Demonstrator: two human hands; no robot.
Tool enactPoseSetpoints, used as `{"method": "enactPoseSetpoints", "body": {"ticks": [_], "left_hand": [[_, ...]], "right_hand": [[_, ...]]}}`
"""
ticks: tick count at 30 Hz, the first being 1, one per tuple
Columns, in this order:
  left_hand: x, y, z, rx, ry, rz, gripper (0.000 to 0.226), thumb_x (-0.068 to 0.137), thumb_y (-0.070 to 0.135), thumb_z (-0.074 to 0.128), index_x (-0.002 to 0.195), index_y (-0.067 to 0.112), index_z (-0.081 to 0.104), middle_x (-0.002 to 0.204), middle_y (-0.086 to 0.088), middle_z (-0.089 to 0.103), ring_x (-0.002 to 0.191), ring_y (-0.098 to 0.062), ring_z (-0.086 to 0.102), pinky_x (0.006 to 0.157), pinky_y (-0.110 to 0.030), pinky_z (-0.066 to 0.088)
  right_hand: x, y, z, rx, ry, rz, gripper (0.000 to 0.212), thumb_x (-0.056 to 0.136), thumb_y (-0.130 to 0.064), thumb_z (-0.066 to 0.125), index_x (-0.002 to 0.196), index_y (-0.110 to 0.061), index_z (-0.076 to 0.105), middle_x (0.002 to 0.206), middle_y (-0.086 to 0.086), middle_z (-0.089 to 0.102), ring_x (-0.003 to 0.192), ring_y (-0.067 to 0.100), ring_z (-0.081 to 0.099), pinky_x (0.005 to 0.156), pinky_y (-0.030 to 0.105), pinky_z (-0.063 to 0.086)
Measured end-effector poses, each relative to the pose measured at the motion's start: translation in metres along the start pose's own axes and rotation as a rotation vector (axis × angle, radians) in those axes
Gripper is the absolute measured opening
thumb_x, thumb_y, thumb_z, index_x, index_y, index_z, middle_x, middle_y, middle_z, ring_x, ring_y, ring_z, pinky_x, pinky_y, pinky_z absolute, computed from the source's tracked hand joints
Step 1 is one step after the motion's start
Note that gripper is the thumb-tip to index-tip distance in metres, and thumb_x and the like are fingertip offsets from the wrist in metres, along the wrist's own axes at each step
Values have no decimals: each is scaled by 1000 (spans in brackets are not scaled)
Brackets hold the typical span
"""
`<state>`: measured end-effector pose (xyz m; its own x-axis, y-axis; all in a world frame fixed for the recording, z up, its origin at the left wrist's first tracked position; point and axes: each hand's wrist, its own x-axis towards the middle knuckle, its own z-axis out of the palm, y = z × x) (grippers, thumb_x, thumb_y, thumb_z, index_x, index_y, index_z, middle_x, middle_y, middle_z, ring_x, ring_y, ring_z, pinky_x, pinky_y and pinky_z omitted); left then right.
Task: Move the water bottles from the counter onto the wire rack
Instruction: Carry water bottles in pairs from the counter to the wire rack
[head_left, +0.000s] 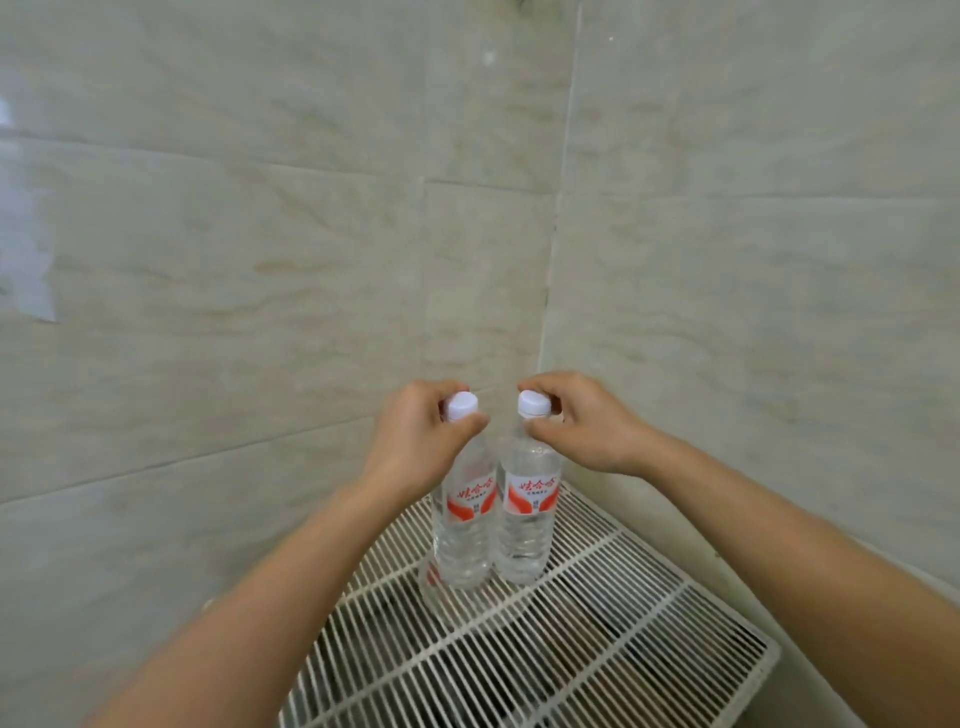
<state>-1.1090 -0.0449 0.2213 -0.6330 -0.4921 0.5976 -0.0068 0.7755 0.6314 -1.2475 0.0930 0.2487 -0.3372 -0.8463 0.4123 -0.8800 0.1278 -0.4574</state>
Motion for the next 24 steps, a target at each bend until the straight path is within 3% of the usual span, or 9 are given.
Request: {"method": "enactPoseSetpoints", "body": {"ticks": [4,7,12,17,19,21,24], "left_hand": [[44,-13,36,16,25,-9,30,77,28,67,60,11,49,50,3,40,50,-14,36,51,-30,30],[69,-16,59,97,50,-13,29,79,31,65,59,19,47,51,2,44,51,-15,41,48,-29,27],[98,-30,92,113,53,-91,26,80,32,65,63,18,53,51,2,48,50,-14,44,47,-29,29],[113,-38,117,142,48,-150,28,80,33,66,62,20,49,51,4,45,50,-13,43,47,-28,28],[115,-41,123,151,49,-184,27,80,34,66,63,19,52,52,4,48,50,-13,44,47,-28,28],[116,-42,127,155,49,-202,26,79,35,67,66,15,57,54,2,52,51,-15,46,48,-28,31],[116,-43,130,175,76,-204,25,79,35,68,69,13,61,55,0,53,52,-15,47,48,-28,31]], "right_hand": [[33,51,-2,-69,11,3,16,74,-22,52,63,-17,42,62,-2,45,60,16,43,56,41,37],[56,85,-2,-113,32,26,28,79,-14,53,62,-26,36,64,-5,41,63,16,41,58,35,35],[88,123,4,-97,56,62,24,83,-6,52,66,-18,40,68,3,48,67,23,45,57,37,37],[106,143,7,-22,63,70,24,83,-3,53,67,-18,43,66,1,49,62,18,45,57,38,38],[107,149,9,-12,35,69,18,85,-3,55,72,-14,49,69,1,52,65,17,48,60,38,41],[107,153,11,-10,-2,72,9,87,-4,57,90,-13,58,83,2,57,77,21,54,68,38,45],[111,155,9,-18,-58,101,17,89,-7,57,104,-16,58,97,3,58,89,23,56,75,37,48]]}}
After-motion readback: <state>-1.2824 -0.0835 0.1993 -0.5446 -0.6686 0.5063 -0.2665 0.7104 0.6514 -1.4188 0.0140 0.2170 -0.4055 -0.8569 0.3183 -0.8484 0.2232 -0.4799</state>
